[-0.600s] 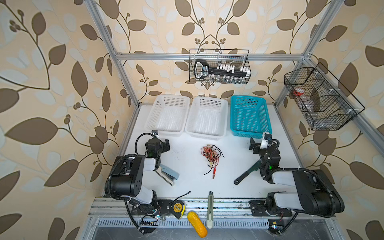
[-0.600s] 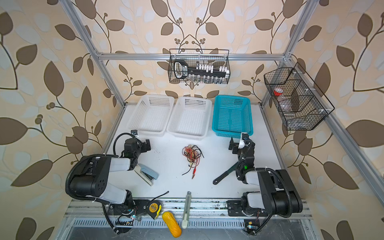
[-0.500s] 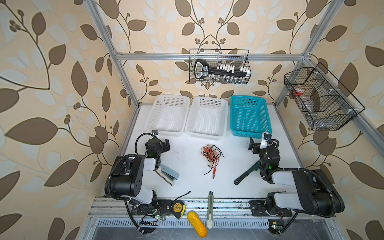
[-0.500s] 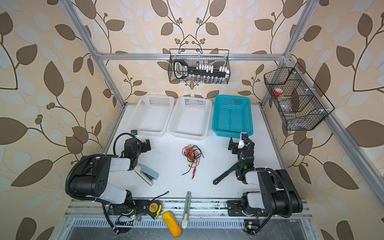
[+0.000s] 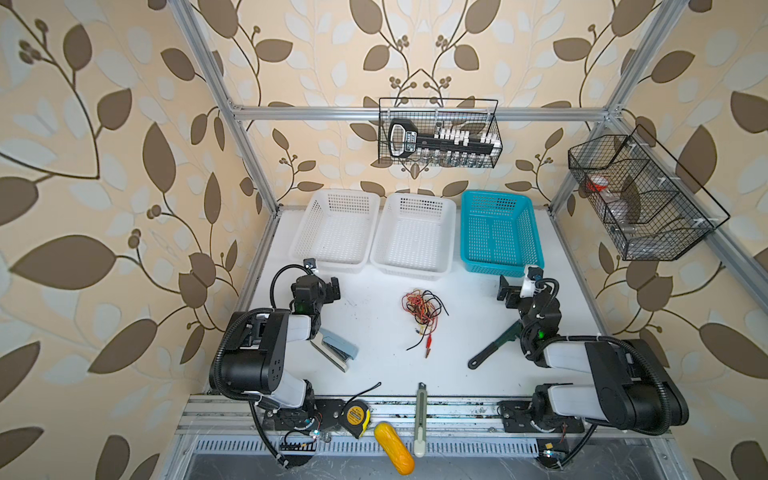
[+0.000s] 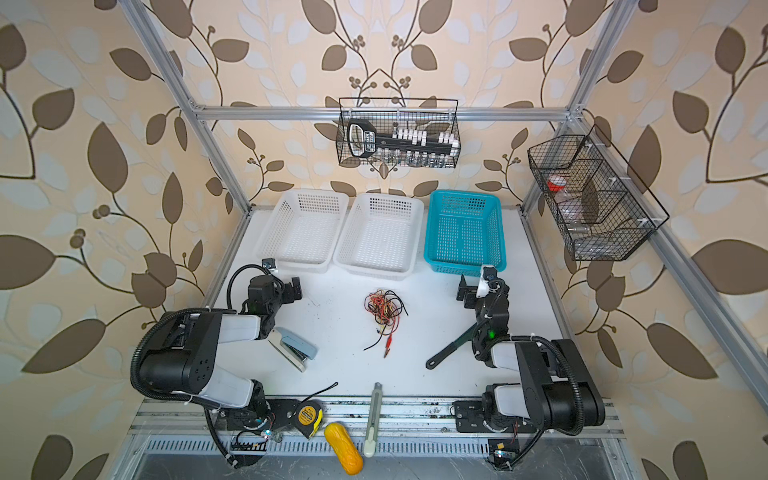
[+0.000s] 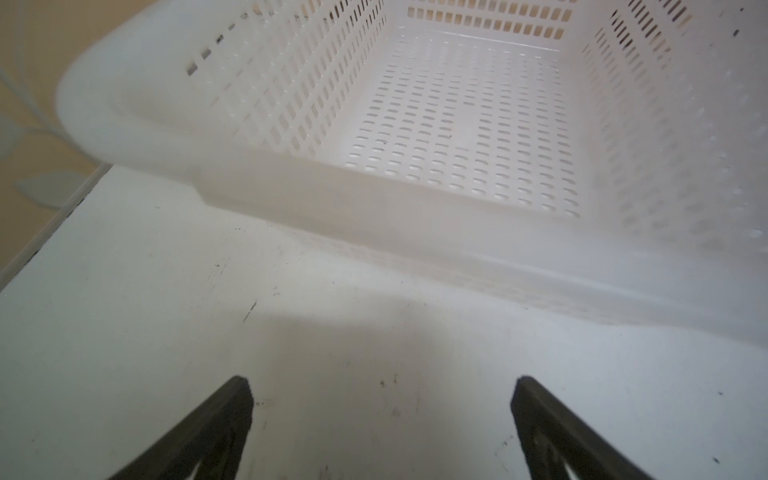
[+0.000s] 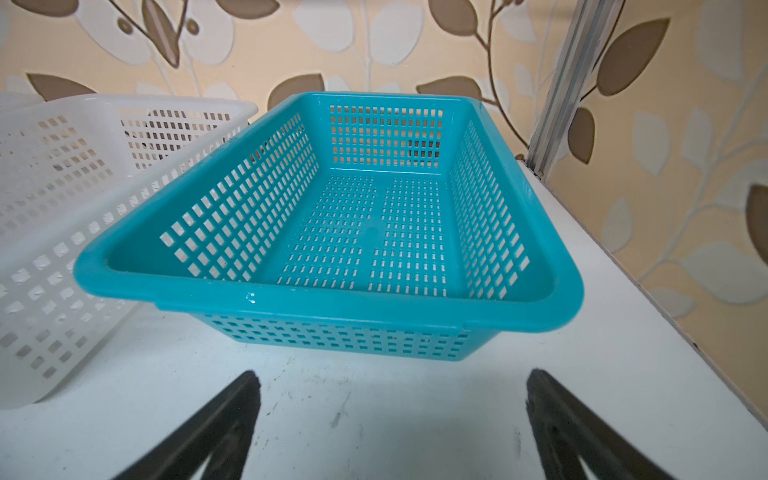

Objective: Untangle the cables

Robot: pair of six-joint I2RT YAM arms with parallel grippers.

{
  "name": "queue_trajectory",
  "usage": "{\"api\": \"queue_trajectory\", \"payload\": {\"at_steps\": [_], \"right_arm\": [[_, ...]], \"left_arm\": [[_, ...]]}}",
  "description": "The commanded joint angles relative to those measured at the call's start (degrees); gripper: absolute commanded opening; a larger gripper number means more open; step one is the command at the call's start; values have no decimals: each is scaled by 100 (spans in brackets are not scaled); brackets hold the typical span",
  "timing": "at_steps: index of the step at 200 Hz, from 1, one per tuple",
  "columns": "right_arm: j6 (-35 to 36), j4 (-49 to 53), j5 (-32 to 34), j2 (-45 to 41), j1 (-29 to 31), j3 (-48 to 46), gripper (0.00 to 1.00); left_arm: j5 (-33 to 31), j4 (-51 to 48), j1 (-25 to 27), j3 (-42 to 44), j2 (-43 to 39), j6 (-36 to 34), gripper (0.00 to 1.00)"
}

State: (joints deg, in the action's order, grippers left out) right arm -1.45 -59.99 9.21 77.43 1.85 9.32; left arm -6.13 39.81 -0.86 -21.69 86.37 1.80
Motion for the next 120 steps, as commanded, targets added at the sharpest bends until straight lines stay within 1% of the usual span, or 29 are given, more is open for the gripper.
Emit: {"api": "queue_trajectory", "payload": {"at_steps": [1,35,50,60,65,83,101,112,120], "right_arm": [[27,-61,-75,30,-18,43,100],[27,-81,-59,6,-18,26,100],[-27,-70,99,-93,-9,-11,100],[-44,83,160,-340,-7,-27,100],[-4,235,156,-504,8,1,100],[85,1023,376,-1110,142,146,100],[94,1493,791,-1596,286,249,100],[-96,1913,1153,-1879,355,369,100],[-427,2474,1465,-2078,385,568,100]], "left_arm": [[62,28,-68,-164,-50,-22,99],[32,85,-72,-108,-104,-18,99],[-192,41,-73,-76,-244,66,99],[-412,-50,-74,-46,-346,163,99],[-478,-155,-67,-67,-617,171,99],[-721,-895,-69,-334,-983,277,99],[-904,-1684,-54,-713,-1252,409,99],[-1118,-2242,-41,-951,-1385,657,99],[-1307,-2559,-17,-1091,-1471,875,99]]}}
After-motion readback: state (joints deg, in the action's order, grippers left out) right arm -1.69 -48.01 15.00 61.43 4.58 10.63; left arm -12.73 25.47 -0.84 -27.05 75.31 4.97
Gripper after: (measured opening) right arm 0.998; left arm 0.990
